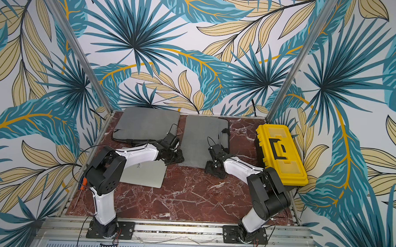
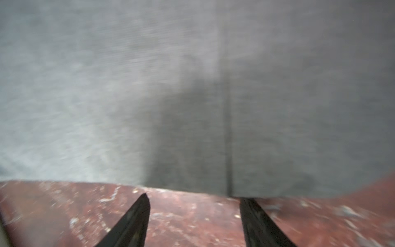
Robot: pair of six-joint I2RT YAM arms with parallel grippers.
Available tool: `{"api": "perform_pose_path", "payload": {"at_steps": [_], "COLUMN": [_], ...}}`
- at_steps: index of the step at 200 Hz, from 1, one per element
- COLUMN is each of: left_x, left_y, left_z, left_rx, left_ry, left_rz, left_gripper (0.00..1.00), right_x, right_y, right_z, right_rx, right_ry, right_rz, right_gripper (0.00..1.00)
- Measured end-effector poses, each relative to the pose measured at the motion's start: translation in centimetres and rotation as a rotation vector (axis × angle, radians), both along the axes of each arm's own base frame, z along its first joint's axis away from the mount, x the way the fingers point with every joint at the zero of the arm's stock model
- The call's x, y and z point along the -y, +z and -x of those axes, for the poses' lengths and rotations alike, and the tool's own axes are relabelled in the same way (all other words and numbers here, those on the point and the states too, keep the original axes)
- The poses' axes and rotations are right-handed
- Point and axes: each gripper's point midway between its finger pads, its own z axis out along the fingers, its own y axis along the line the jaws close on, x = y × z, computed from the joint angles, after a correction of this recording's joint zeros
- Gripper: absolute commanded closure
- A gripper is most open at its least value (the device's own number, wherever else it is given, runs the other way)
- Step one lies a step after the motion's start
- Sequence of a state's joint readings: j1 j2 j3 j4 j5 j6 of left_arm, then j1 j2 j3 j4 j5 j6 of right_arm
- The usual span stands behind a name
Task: Open the zippered laptop bag and take out the laptop
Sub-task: Unzip the zipper on the zippered laptop bag.
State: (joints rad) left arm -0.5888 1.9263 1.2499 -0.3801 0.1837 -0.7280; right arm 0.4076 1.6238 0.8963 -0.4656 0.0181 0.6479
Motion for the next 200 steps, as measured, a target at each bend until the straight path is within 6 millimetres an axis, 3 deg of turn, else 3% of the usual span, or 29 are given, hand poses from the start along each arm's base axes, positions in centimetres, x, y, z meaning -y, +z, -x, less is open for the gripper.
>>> {"api": "perform_pose_path", "payload": {"at_steps": [50, 101, 130, 156, 180, 200], "left_x": [-0.2, -0.5, -0.6, -0.6, -0.6, -0.6], "left_y": [-0.3, -0.7, -0.3, -0.3, -0.3, -0.3], "left_z": [0.1, -2.1, -3.7, -4.0, -4.0, -4.0], "left_rx": [-0.009, -0.016, 0.003, 0.004, 0.006, 0.007], "left_ry": [0.011, 0.033, 0.054, 0.057, 0.059, 0.06], "left_rz": [-0.01, -0.01, -0.002, -0.001, -0.003, -0.002], "left_gripper": [0.55, 0.73, 0.73, 0.74, 0.74, 0.74], "right_x": [2.5, 2.4, 1.9, 1.9, 2.1, 2.3], "right_y": [-0.3, -0.3, 0.0, 0.1, 0.1, 0.1], "right_z": [0.6, -1.0, -2.1, -2.3, -2.4, -2.6], "right_rx": [-0.015, 0.0, 0.019, 0.029, 0.037, 0.044], "right_ry": [-0.076, -0.094, -0.1, -0.122, -0.147, -0.158], "right_rz": [0.117, 0.14, 0.119, 0.113, 0.115, 0.121], "right_gripper": [0.24, 0.2, 0.19, 0.17, 0.19, 0.31]}}
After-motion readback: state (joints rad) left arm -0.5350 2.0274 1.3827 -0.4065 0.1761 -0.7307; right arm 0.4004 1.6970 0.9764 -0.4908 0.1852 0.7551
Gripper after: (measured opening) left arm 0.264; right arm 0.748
